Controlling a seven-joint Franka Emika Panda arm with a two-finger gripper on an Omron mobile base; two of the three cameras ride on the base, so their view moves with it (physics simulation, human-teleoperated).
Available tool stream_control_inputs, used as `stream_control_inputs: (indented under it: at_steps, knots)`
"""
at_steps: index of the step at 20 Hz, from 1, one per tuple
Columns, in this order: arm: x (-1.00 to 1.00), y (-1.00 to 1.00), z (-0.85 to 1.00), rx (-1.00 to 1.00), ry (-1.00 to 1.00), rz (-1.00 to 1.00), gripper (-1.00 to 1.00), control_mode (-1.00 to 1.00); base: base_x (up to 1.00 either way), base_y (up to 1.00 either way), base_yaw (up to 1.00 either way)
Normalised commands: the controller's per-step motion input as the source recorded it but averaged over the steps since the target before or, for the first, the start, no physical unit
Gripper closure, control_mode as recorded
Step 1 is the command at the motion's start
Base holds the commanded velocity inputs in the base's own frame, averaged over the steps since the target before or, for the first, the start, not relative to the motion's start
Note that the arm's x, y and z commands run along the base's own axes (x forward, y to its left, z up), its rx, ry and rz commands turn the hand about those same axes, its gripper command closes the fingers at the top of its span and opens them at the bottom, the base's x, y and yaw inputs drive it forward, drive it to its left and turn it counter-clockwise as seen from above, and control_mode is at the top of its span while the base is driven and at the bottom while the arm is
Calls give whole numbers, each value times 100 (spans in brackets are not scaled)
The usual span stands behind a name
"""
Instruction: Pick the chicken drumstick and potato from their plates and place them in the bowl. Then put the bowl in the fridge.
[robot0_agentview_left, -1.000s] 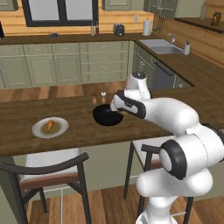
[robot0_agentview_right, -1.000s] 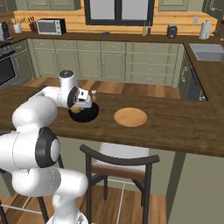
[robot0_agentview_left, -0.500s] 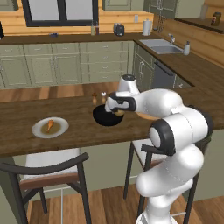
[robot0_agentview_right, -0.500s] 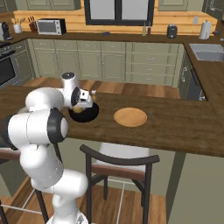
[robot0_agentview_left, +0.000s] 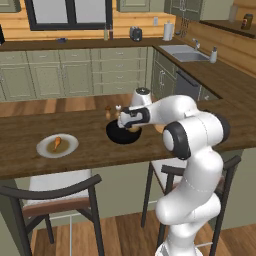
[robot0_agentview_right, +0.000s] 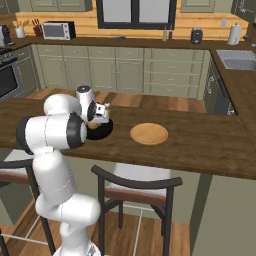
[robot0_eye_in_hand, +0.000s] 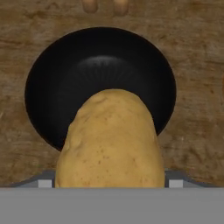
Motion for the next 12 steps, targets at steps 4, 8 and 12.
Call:
stream_control_inputs:
  at_steps: [4, 8, 12]
  knots:
    - [36, 9, -26, 0, 0, 0, 100, -100, 0, 0, 0]
    - [2, 0, -32, -1, 1, 0, 100, -100, 0, 0, 0]
    - [14, 0, -26, 0, 0, 0, 100, -100, 0, 0, 0]
